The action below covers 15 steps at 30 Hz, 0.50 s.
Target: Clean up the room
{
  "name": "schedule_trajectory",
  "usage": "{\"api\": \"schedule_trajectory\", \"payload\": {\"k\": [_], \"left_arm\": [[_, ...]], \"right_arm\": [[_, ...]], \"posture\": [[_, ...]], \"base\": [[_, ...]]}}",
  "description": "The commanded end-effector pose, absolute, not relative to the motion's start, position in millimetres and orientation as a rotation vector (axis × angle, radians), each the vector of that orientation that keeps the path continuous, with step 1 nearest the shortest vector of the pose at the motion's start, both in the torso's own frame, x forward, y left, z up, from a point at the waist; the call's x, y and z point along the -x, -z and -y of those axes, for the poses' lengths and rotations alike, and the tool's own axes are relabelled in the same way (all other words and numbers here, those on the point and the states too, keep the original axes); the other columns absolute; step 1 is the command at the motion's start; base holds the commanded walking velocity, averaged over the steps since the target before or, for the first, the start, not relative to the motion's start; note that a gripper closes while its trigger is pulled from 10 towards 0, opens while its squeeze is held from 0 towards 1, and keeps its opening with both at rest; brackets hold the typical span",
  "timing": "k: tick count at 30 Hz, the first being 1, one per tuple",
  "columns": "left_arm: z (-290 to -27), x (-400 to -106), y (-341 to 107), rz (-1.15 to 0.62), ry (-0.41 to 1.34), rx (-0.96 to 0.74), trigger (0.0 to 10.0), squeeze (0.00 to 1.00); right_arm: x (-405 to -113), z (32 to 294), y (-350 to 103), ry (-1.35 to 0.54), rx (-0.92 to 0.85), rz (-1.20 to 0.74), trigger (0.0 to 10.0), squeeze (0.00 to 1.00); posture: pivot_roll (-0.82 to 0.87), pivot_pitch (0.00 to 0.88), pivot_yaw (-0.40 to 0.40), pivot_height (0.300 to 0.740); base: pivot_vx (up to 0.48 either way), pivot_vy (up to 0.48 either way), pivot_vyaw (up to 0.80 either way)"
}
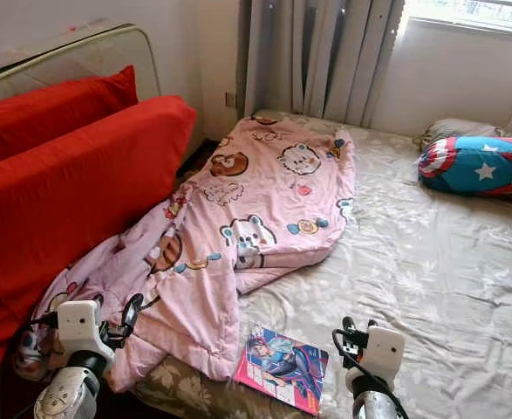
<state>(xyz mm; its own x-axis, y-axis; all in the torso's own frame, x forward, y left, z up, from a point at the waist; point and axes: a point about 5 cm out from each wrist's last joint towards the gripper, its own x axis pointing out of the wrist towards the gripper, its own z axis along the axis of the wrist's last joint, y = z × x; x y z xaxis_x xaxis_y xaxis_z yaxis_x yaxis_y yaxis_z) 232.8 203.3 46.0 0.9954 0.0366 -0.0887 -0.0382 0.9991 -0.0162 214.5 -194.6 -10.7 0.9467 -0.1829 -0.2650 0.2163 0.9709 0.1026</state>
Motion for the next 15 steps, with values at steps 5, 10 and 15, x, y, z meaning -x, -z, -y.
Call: {"api": "schedule_trajectory", "payload": {"k": [5,10,15], "left_arm": [[-204.0,-232.3,-47.7,-0.094,-0.037,0.015,10.0,0.00],[-204.8,-233.1,-48.3,-0.100,-0.038,0.017,10.0,0.00],[-205.3,-233.0,-48.3,-0.102,-0.037,0.016,10.0,0.00]], "right_arm": [[-218.8,193.8,10.1,0.202,-0.127,-0.276,10.0,0.00],[-222.0,192.0,9.0,0.191,-0.139,-0.262,10.0,0.00],[-222.7,192.1,8.5,0.195,-0.143,-0.260,10.0,0.00]], "posture": [[0.05,0.000,-0.062,0.710],[0.05,0.000,-0.057,0.681],[0.05,0.000,-0.055,0.681]], "base": [[0.000,0.000,0.00],[0.000,0.000,0.00],[0.000,0.000,0.00]]}}
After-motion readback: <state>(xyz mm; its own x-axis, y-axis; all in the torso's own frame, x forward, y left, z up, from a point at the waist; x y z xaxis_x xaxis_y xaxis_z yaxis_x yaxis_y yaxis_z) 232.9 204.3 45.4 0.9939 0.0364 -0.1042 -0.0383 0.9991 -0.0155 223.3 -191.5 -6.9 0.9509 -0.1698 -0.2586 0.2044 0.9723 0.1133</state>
